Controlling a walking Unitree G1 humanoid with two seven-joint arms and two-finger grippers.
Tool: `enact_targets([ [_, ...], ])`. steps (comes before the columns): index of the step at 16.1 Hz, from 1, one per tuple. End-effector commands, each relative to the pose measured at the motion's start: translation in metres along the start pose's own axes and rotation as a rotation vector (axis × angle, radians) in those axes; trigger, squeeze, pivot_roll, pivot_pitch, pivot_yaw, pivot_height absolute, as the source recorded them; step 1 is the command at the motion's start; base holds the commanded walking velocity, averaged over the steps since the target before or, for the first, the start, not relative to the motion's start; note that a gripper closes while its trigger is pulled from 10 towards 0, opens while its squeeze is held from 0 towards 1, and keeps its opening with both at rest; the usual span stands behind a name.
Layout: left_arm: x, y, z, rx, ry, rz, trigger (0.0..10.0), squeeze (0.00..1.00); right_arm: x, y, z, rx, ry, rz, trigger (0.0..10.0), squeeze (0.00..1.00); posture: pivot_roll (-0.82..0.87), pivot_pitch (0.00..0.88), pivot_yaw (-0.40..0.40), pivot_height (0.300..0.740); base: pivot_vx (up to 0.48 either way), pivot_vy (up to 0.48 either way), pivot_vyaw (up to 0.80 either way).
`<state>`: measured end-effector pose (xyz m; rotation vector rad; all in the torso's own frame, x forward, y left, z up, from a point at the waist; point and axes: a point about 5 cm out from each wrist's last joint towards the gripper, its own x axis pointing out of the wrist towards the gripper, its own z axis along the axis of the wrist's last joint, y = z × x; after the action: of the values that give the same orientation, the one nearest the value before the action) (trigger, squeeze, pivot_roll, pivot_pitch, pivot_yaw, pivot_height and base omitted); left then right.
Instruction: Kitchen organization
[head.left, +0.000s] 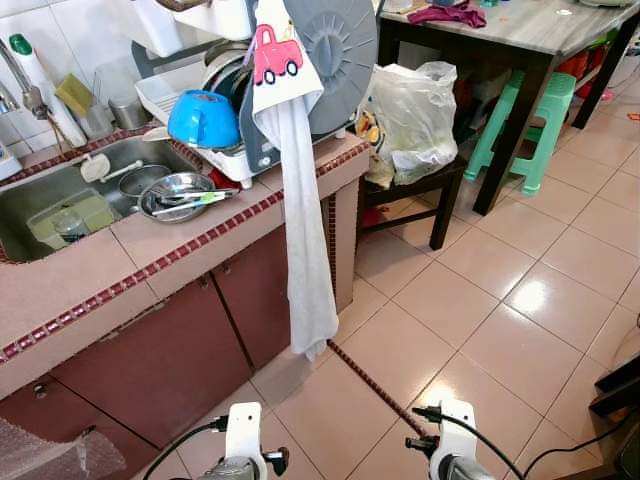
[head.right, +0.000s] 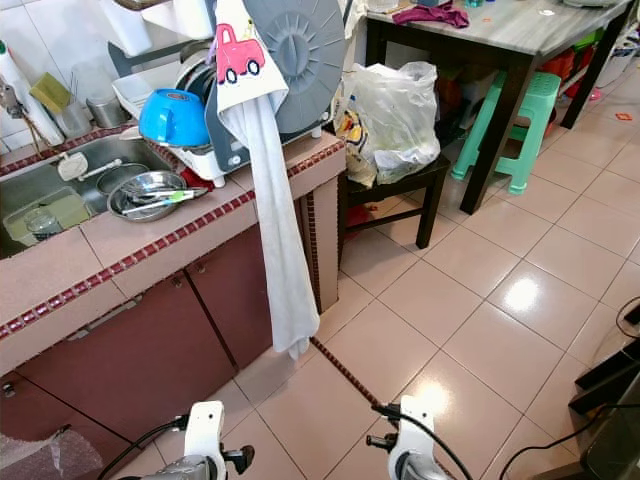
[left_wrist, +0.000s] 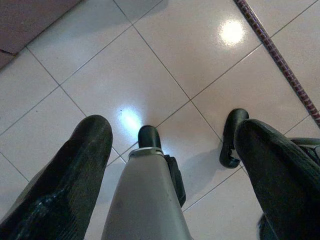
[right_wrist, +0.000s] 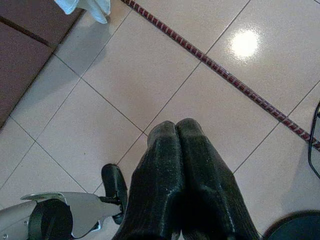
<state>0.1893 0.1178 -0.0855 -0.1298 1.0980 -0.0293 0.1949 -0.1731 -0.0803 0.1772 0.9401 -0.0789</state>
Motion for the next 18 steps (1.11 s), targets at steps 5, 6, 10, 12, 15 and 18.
enact_targets([
  [5,-0.009,0.018,0.084,0.287,-0.329,0.085,10.0,0.0,0.001,-0.012,0.024,0.03,-0.08,-0.093,10.0,0.0,-0.18,0.0,0.195,0.74,0.0,0.0,0.0],
  [6,-0.01,0.019,0.085,0.293,-0.334,0.084,10.0,0.0,0.001,-0.011,0.023,0.005,-0.07,-0.101,10.0,0.0,-0.17,0.0,0.193,0.74,0.0,0.0,0.0],
  [10,-0.01,0.019,0.085,0.293,-0.334,0.084,10.0,0.0,0.001,-0.011,0.023,0.005,-0.07,-0.101,10.0,0.0,-0.17,0.0,0.193,0.74,0.0,0.0,0.0],
  [12,-0.01,0.019,0.085,0.293,-0.334,0.084,10.0,0.0,0.001,-0.011,0.023,0.005,-0.07,-0.101,10.0,0.0,-0.17,0.0,0.193,0.74,0.0,0.0,0.0],
  [15,-0.01,0.019,0.085,0.293,-0.334,0.084,10.0,0.0,0.001,-0.011,0.023,0.005,-0.07,-0.101,10.0,0.0,-0.17,0.0,0.193,0.74,0.0,0.0,0.0],
  [18,-0.01,0.019,0.085,0.293,-0.334,0.084,10.0,0.0,0.001,-0.011,0.023,0.005,-0.07,-0.101,10.0,0.0,-0.17,0.0,0.193,0.74,0.0,0.0,0.0],
])
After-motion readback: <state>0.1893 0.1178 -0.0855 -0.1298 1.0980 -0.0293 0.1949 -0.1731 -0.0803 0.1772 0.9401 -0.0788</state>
